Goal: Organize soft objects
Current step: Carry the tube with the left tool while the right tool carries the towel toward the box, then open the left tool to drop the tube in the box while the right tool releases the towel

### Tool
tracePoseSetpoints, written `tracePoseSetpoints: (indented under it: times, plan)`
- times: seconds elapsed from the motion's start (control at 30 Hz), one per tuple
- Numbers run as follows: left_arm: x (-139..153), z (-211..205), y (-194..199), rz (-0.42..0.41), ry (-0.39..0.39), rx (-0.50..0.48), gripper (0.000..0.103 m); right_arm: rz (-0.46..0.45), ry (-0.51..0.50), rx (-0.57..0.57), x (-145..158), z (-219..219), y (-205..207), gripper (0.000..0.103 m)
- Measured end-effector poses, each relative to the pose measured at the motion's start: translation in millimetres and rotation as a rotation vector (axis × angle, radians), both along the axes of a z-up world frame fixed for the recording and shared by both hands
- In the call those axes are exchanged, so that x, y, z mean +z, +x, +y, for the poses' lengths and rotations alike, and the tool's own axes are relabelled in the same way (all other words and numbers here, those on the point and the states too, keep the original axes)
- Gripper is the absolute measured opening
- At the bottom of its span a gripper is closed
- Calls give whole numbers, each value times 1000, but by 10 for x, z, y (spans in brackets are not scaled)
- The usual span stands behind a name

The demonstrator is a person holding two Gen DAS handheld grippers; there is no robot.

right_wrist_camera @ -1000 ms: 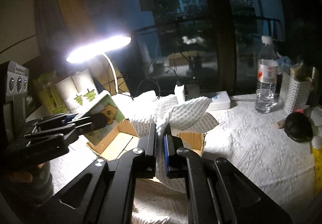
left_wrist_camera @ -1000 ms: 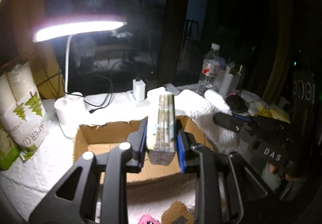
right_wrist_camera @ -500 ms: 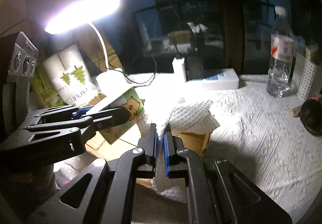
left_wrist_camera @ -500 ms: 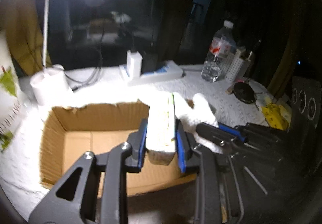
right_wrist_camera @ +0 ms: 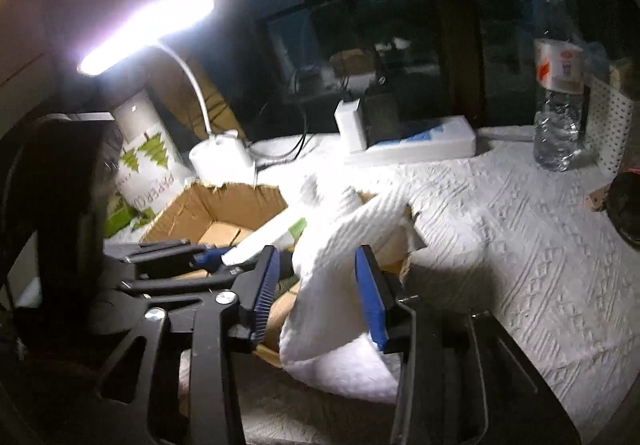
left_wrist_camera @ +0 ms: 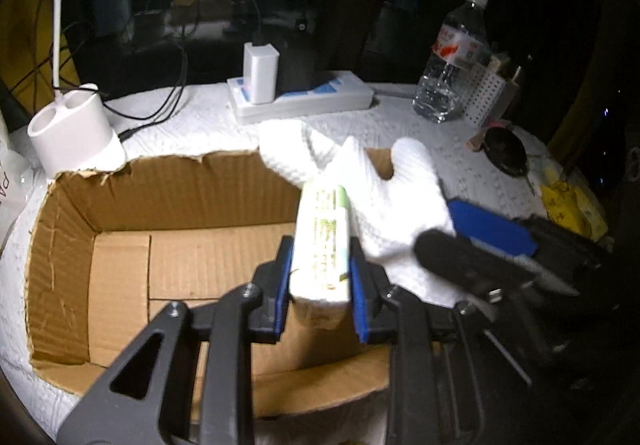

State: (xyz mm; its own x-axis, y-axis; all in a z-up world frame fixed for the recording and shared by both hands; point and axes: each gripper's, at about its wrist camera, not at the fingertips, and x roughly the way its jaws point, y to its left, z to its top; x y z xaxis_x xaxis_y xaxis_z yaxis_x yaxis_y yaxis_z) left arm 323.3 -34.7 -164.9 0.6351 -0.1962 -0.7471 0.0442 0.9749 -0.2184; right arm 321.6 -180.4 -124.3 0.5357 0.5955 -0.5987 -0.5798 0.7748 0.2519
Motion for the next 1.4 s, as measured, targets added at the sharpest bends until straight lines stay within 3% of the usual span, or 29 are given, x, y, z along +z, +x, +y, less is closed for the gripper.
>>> tracePoseSetpoints:
  times: [0.13,0.3,0.7,1.07,1.1,1.13,1.2,1.4]
  plan:
    - [-23,-33,22,19,13,-15,27,-20,17,-34,66,-110,-14,48]
    - [-91,-81,63,63,19,-37,27,8,-51,-102,-97,-101,122,50]
    - [-73,-101,59,91,28,-68,32,165,-156,-169,-574,-106,404,50]
    - [122,-20,-121,38,26,-53,33,84,-138,-201,-251,-138,229,50]
    - [137,-10,-141,32,26,-53,34,75,-138,-203,-218,-140,211,50]
    - [163,-5,-172,25,25,-53,42,62,-138,-204,-178,-140,179,50]
    - [204,7,-222,13,14,-52,64,39,-140,-207,-96,-130,108,51]
    - [358,64,-429,-32,13,-37,65,4,-134,-215,78,-143,-85,54]
